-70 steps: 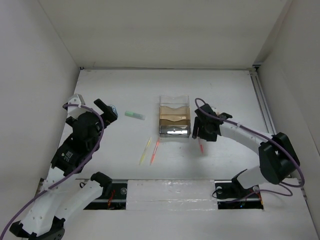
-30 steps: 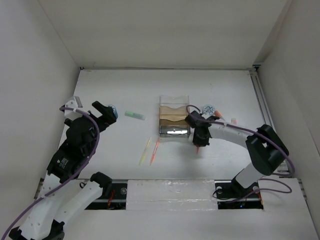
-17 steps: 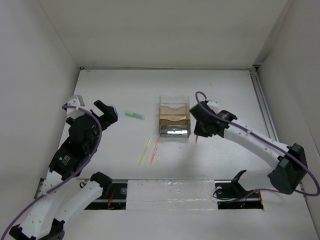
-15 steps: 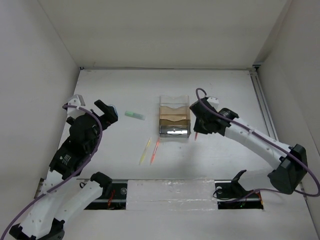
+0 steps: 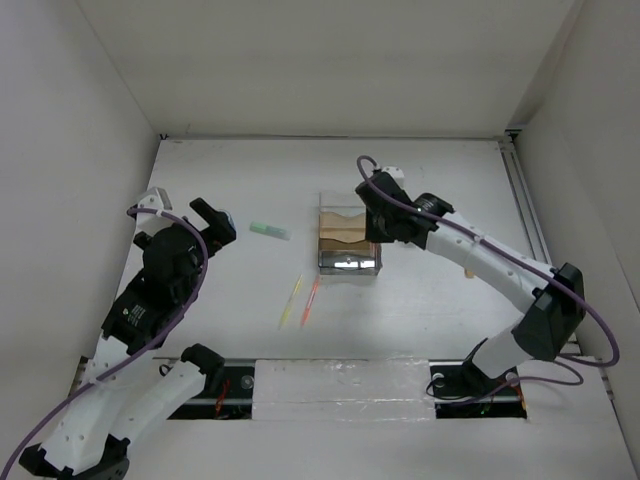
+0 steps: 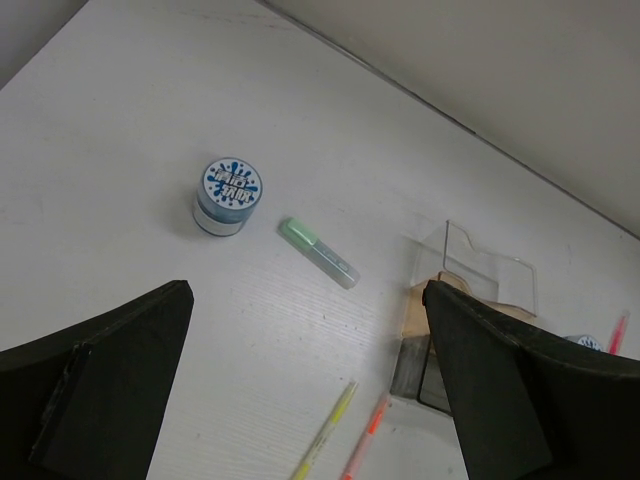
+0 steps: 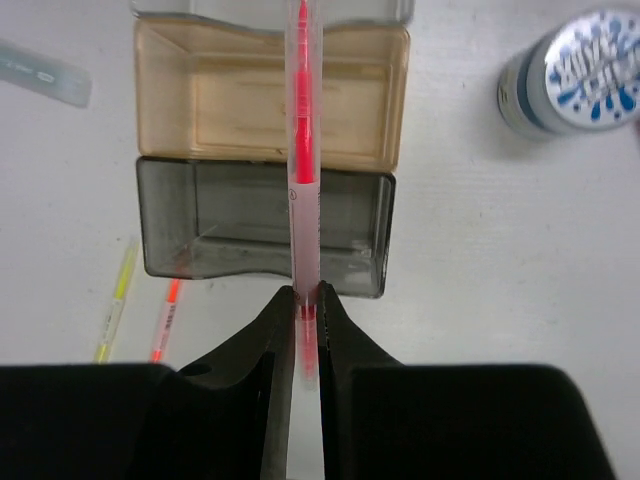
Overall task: Sort the stationery into containers
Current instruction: Place the stationery into the container
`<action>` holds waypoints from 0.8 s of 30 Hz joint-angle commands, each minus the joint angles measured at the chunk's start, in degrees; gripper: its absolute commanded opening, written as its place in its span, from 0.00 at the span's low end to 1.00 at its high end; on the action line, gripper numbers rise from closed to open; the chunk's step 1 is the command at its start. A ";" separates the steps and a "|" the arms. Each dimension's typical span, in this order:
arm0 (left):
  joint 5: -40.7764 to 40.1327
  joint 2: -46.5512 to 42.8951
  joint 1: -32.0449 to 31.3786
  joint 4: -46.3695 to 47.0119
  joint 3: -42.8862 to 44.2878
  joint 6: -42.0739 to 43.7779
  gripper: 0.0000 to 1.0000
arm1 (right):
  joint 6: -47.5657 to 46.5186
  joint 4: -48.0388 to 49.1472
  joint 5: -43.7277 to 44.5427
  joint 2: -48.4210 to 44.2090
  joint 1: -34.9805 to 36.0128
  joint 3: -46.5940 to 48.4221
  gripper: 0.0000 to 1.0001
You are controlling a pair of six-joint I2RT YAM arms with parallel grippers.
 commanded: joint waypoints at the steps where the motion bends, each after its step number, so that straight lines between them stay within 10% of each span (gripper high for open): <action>1: -2.07 -0.41 0.21 1.22 -0.39 -0.91 1.00 | -9.75 0.88 3.08 2.26 0.61 7.15 0.00; 24: -4.28 -0.93 0.21 0.17 -0.91 -1.97 1.00 | -65.47 6.68 -14.49 -3.01 -0.70 0.31 0.00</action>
